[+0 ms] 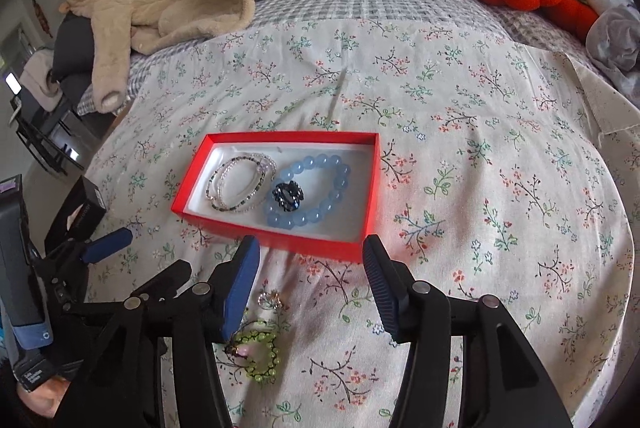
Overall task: Organize jewelry
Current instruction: 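Withdraw both open tools from the box back over the remaining jewelry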
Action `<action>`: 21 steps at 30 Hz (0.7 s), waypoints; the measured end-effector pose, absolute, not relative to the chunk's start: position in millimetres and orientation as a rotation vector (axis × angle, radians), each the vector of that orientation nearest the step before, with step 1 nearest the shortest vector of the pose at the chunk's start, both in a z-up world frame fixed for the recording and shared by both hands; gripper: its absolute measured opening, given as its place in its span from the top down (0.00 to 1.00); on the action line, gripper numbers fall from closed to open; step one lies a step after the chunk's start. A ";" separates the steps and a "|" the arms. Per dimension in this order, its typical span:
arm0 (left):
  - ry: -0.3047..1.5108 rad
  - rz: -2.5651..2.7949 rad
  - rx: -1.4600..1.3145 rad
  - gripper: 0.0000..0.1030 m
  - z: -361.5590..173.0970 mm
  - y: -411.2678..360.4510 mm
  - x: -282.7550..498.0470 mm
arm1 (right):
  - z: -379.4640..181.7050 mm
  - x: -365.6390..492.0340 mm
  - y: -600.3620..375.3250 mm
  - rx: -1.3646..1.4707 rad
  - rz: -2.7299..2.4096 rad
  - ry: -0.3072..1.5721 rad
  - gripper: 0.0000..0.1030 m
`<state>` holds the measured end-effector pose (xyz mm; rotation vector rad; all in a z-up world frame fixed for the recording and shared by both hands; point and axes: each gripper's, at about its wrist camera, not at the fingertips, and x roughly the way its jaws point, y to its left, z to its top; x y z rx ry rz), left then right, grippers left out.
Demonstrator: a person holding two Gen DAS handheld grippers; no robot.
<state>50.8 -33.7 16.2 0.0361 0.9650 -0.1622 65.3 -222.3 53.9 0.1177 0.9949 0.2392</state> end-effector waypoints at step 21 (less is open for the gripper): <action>1.095 -0.319 0.066 0.15 -33.1 -33.0 2.6 | -5.1 0.7 -229.6 -0.075 0.234 1.139 0.43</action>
